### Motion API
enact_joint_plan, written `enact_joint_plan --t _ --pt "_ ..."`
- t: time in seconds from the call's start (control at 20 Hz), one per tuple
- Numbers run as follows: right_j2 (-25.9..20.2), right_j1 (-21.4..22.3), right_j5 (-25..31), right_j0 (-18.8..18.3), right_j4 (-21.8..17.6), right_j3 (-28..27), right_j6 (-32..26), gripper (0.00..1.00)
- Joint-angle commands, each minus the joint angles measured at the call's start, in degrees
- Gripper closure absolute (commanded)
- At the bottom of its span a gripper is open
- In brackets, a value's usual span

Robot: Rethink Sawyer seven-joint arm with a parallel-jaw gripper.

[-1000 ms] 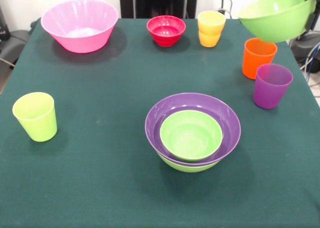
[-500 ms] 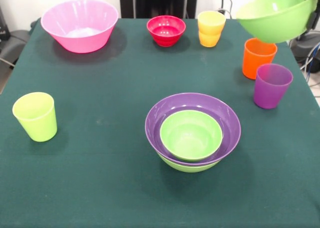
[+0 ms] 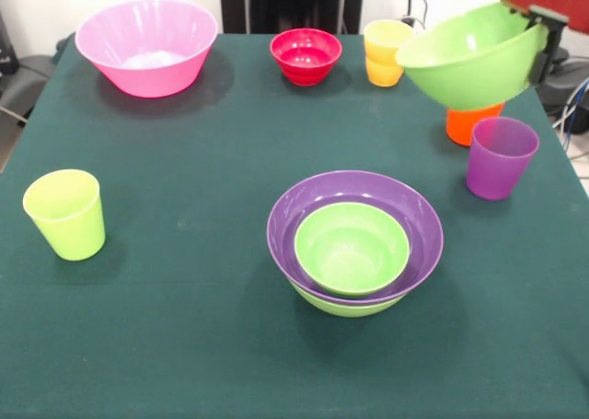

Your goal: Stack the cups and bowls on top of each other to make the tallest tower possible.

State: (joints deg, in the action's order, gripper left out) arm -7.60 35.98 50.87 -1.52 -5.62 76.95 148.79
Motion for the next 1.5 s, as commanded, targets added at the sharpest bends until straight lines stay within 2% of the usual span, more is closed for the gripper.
enact_joint_plan --t 0.05,0.35,0.8,1.5 --pt "-8.15 -4.42 2.73 -3.66 -6.65 -3.78 -21.6 1.0" --pt "-9.63 -4.35 6.09 -5.24 -7.55 -5.85 -24.18 1.0" --pt "-11.0 -7.75 8.64 -6.48 -9.31 -11.98 -28.91 1.0" --pt "-12.37 -6.98 16.63 -8.13 -9.39 -17.13 -34.32 1.0"
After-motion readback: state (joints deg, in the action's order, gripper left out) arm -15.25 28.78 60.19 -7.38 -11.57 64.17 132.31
